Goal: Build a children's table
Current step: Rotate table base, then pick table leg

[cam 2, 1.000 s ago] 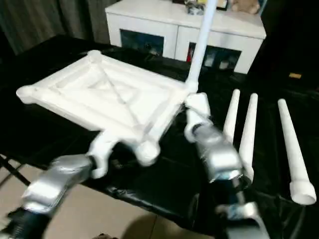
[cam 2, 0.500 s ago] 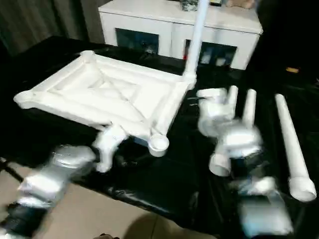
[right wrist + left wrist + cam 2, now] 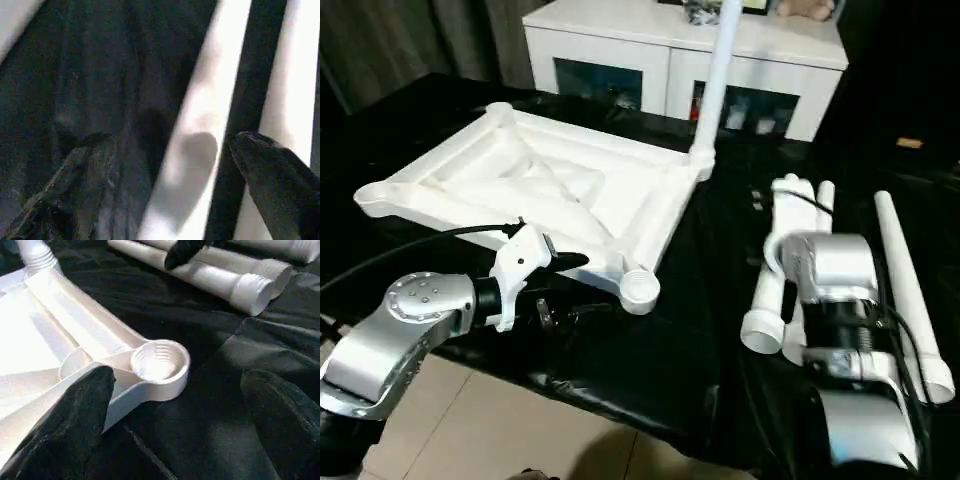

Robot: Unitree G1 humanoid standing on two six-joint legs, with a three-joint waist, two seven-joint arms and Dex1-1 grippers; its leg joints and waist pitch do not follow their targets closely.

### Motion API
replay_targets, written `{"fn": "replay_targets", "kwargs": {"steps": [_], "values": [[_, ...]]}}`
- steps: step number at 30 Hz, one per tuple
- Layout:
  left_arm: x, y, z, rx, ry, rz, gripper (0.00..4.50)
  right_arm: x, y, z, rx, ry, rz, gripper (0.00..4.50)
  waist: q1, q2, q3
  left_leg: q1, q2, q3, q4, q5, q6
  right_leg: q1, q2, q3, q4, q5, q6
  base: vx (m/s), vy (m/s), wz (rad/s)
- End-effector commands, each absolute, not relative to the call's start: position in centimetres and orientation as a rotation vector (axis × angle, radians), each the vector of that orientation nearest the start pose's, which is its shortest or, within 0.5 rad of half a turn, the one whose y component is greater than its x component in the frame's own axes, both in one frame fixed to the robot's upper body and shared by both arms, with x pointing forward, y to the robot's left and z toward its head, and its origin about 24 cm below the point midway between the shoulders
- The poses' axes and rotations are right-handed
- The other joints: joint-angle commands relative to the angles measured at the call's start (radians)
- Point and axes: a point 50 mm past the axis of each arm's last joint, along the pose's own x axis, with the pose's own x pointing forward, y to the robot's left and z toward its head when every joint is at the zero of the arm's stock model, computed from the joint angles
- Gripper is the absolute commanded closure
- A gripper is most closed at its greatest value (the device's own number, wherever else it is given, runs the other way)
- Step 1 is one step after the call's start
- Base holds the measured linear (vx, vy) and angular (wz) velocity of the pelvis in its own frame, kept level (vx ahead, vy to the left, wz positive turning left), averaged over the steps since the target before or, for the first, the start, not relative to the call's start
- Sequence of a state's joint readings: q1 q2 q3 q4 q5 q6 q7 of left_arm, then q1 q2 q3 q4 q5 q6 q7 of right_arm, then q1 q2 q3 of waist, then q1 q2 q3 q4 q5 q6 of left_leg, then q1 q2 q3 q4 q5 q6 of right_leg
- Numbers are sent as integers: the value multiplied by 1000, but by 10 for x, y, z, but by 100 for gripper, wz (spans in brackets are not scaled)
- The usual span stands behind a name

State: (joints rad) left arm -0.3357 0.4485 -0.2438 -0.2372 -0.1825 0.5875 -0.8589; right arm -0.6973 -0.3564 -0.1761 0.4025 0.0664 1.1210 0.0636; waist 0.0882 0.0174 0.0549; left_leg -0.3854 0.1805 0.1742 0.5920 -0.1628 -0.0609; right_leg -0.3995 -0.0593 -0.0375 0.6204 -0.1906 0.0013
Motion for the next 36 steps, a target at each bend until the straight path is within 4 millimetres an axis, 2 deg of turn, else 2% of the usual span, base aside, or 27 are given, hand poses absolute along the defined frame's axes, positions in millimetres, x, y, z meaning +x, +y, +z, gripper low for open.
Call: {"fn": "replay_targets", "kwargs": {"steps": [1, 8, 12, 21, 26, 31, 32, 33, 35, 36], "values": [[265, 115, 115, 310, 244, -1131, 3, 338, -241, 91, -54, 795, -187, 39, -4, -5, -69, 25, 32, -7, -63, -187, -56, 42, -61, 39, -68, -154, -171, 0, 0, 0], [261, 111, 121, 324, 241, -1182, 3, 327, -233, 72, 60, 917, -99, 39, -4, -5, -67, 24, 32, -8, -63, -197, -55, 42, -62, 40, -72, -186, -159, 0, 0, 0], [259, 110, 125, 328, 242, -1207, 0, 321, -229, 63, 103, 960, -76, 75, -5, -6, -67, 25, 31, -8, -62, -194, -58, 40, -61, 40, -70, -185, -167, 0, 0, 0], [256, 111, 130, 327, 250, -1231, 0, 316, -230, 55, 157, 998, -80, 155, -4, -6, -67, 25, 31, -8, -62, -200, -67, 39, -61, 40, -70, -204, -156, 0, 0, 0], [257, 113, 132, 315, 257, -1237, 0, 316, -232, 51, 171, 997, -99, 197, -3, -1, -67, 25, 30, -9, -62, -204, -72, 38, -61, 39, -70, -201, -161, 0, 0, 0], [264, 115, 137, 272, 224, -1189, 0, 317, -231, 51, 218, 968, -120, 244, -5, 1, -67, 26, 30, -9, -63, -222, -79, 38, -61, 39, -71, -211, -159, 0, 0, 0], [268, 116, 139, 251, 207, -1164, 0, 318, -231, 53, 228, 949, -122, 244, -5, 5, -66, 28, 28, -9, -63, -234, -83, 36, -59, 39, -73, -219, -157, 0, 0, 0], [270, 116, 140, 237, 197, -1151, 0, 319, -230, 54, 237, 934, -120, 254, -5, 4, -67, 29, 28, -10, -62, -239, -84, 37, -60, 38, -73, -221, -158, 0, 0, 0], [282, 117, 148, 128, 131, -1059, 0, 326, -228, 64, 274, 848, -103, 254, -7, 11, -66, 29, 26, -10, -61, -260, -91, 37, -59, 37, -75, -232, -161, 0, 0, 0], [286, 117, 150, 93, 111, -1036, 0, 329, -227, 69, 288, 808, -92, 261, -6, 7, -67, 28, 27, -12, -62, -263, -83, 38, -61, 37, -77, -238, -159, 0, 0, 0]]}}
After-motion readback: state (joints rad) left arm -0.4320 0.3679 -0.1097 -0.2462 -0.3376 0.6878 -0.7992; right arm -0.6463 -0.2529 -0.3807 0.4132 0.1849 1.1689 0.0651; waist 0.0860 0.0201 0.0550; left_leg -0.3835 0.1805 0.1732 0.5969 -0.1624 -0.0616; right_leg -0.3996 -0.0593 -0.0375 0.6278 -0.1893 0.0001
